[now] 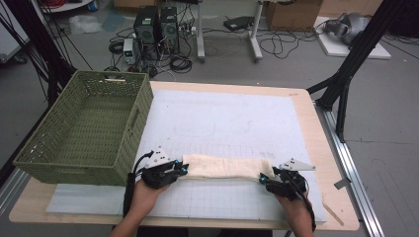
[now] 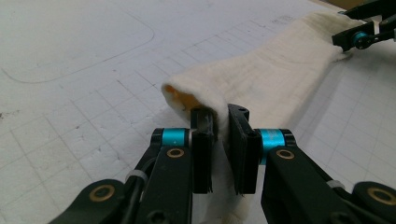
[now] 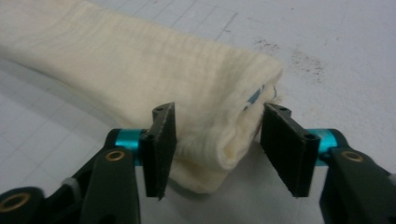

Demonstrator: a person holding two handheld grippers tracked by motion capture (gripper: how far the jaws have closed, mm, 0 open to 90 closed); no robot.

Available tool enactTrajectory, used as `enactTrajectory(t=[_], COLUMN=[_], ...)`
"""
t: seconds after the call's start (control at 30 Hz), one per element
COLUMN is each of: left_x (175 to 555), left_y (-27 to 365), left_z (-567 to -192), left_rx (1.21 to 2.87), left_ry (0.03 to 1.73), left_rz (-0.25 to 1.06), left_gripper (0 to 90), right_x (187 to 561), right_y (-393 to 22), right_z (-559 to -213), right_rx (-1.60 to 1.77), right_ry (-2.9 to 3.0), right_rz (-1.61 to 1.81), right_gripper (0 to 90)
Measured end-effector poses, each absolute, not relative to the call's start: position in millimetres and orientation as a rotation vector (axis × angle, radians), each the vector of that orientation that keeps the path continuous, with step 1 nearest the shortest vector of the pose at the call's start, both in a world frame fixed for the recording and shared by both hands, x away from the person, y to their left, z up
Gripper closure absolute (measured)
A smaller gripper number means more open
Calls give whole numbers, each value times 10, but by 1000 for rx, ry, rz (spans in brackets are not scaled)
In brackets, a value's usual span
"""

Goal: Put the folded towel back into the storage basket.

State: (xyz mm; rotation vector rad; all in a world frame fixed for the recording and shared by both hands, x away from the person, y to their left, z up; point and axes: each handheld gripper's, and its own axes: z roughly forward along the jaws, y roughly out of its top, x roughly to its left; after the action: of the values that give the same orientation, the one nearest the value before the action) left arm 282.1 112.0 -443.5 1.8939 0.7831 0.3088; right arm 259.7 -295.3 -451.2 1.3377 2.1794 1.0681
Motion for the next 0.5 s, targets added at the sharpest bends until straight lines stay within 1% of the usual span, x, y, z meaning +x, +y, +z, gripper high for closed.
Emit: enactTrajectory(t=[0.07, 0.13, 0.2, 0.23, 0.3, 0.5], left_x=[2821, 2821, 2817, 2816, 2816, 2800], left_y=[1119, 1117, 1116, 1115, 1117, 1116], left_z=[-4437, -4443, -4446, -4447, -4448, -4440], left_rx=[1896, 1899, 1903, 1904, 1902, 1901], left_ry=[783, 781, 782, 782, 782, 776], left_rz=[309, 308, 308, 309, 309, 323], left_gripper=[800, 800, 800, 800, 800, 802], right_x=[2595, 2595, 2586, 2580, 2575, 2577], right_y=[-2958, -2964, -2957, -2945, -2924, -2929], right_z=[-4508, -4515, -4518, -4516, -4507, -4486], right_rx=[1350, 1339, 1330, 1318, 1308, 1265], right_ry=[2200, 2208, 2222, 2229, 2234, 2232], right_rz=[1095, 1121, 1151, 1151, 1136, 1112], right_gripper=[584, 637, 747, 770, 795, 812])
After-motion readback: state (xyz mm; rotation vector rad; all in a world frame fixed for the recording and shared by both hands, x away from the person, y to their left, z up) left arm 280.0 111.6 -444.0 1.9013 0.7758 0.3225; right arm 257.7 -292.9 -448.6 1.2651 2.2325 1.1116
